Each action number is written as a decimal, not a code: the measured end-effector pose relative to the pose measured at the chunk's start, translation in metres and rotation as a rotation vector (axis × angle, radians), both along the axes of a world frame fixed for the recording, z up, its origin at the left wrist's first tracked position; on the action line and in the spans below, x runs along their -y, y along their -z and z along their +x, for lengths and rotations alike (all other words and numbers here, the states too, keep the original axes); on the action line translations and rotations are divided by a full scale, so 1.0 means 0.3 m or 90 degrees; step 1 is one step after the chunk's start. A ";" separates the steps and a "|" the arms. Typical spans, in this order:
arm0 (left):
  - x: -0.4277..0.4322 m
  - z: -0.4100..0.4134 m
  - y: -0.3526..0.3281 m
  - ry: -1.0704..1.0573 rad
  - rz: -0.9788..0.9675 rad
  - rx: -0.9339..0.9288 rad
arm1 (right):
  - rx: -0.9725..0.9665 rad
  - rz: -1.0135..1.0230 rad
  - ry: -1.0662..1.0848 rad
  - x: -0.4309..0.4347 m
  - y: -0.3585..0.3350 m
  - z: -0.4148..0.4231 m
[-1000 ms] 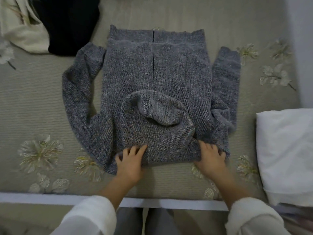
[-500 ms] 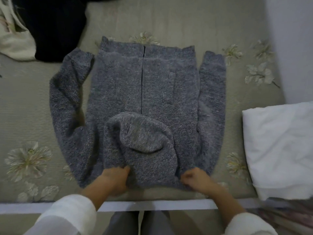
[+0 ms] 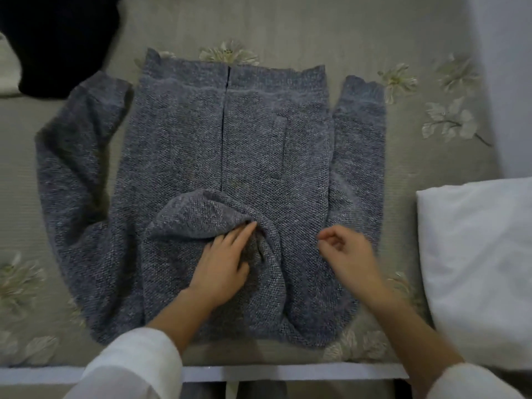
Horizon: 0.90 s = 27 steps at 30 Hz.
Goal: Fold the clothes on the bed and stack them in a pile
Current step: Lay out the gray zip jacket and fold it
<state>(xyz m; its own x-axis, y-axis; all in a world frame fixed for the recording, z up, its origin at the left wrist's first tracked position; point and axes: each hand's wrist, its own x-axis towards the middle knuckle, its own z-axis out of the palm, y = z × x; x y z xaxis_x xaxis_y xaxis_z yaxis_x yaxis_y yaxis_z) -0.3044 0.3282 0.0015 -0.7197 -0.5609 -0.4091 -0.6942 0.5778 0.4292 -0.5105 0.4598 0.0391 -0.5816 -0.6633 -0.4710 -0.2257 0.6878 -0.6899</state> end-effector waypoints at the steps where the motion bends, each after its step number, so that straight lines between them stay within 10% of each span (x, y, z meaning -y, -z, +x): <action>1: 0.016 0.015 -0.011 -0.035 -0.048 -0.045 | 0.019 -0.004 -0.046 0.025 0.013 0.050; 8: 0.134 0.156 -0.019 -0.298 -0.197 -0.099 | -0.026 0.023 -0.090 0.247 0.149 0.277; 14: 0.174 0.115 0.034 -0.119 -0.143 -0.077 | -0.142 -0.104 0.013 0.290 0.152 0.138; 19: 0.131 0.021 0.091 -0.138 -0.086 -0.044 | -0.106 0.087 -0.324 0.272 0.195 0.151; 23: 0.096 0.003 0.085 -0.164 -0.075 -0.142 | -0.156 -0.078 -0.094 0.275 0.159 0.094; 27: 0.094 -0.062 0.130 -0.127 -0.004 0.044 | -0.139 -0.112 -0.156 0.262 0.098 -0.002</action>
<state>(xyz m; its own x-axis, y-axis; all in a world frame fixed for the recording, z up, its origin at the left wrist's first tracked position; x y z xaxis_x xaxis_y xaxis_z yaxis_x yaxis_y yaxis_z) -0.3230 0.3001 -0.0374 -0.5651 -0.6917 -0.4497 -0.8224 0.4289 0.3737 -0.5111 0.3813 0.0096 -0.4698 -0.8551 -0.2193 -0.5243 0.4701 -0.7100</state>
